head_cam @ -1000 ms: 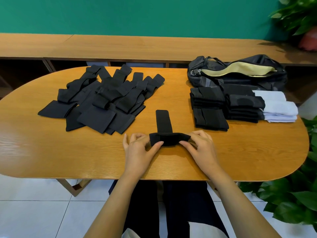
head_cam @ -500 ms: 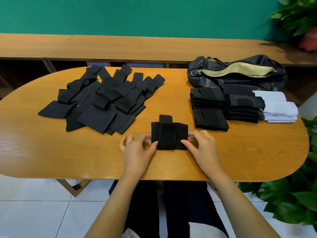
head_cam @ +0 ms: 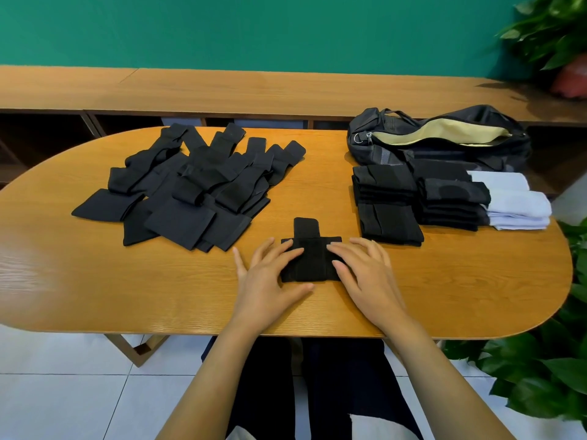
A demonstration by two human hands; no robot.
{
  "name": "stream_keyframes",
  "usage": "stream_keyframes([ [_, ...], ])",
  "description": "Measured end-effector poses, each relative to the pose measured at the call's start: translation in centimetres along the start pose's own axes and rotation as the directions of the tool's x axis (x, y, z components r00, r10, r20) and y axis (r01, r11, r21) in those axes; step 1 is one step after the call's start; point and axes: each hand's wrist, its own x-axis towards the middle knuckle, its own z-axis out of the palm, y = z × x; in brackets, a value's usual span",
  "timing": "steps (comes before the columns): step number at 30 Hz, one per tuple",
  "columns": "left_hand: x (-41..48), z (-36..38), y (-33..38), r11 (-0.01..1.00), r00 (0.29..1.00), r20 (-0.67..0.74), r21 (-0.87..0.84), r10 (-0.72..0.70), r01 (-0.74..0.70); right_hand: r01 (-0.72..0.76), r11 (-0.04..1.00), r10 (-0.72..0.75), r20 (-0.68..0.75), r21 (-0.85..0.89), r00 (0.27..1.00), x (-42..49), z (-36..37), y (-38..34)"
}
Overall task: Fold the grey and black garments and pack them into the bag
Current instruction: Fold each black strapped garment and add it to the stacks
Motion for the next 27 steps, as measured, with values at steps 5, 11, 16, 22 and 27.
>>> stream_keyframes([
  [5,0.04,0.07,0.09,0.998,1.0,0.005,0.055,-0.012,0.012,-0.032,0.999,0.032,0.026,0.017,0.999,-0.04,0.08,0.13],
  [11,-0.02,0.08,0.08,1.0,0.998,-0.055,-0.002,0.002,-0.002,0.051,0.998,-0.051,0.022,0.034,0.998,-0.14,0.1,0.31],
  [16,-0.19,0.28,-0.26,0.995,0.994,-0.099,-0.08,0.05,-0.058,0.134,0.99,-0.131,-0.059,0.049,0.99,-0.21,0.06,0.48],
  [22,-0.16,0.38,-0.4,0.993,0.991,-0.116,-0.094,0.064,-0.076,0.1,0.987,-0.089,-0.096,0.126,0.991,-0.22,-0.03,0.36],
  [27,-0.05,0.45,-0.59,0.996,0.994,-0.102,-0.08,0.042,-0.05,0.087,0.975,-0.061,-0.126,0.207,0.99,-0.19,0.01,0.32],
])
